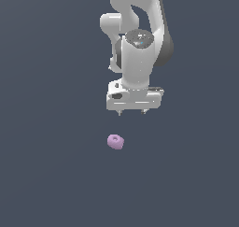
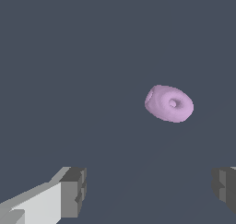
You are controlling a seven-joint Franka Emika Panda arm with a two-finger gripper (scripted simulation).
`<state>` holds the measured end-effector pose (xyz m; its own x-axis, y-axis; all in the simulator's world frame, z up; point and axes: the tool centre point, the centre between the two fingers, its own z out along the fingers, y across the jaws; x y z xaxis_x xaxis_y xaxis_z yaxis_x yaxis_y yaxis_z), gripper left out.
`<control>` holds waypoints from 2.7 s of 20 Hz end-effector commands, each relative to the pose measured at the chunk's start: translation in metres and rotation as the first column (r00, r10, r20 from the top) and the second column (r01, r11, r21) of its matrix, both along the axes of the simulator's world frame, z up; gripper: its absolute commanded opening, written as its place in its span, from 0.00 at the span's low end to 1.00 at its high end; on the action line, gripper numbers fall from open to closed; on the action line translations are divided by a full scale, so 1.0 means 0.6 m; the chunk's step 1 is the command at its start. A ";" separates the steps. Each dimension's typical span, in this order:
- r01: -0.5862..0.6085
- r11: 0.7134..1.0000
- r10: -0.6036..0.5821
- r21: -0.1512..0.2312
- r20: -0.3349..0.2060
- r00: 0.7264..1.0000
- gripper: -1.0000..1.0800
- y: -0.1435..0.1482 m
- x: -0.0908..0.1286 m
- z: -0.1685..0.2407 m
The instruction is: Pick up the object and move it to a goal position.
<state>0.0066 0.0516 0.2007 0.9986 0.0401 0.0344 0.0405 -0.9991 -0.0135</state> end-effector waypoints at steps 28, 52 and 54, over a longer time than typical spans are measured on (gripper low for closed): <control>-0.445 0.895 0.445 -0.024 -0.019 0.895 0.96 -0.044 0.046 -0.063; -0.860 0.510 0.859 -0.018 -0.035 0.511 0.96 -0.106 0.092 -0.149; -0.875 0.484 0.874 -0.017 -0.034 0.484 0.96 -0.109 0.094 -0.154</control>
<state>0.0617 -0.0123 0.1106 0.4719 0.8817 -0.0010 0.8817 -0.4719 0.0025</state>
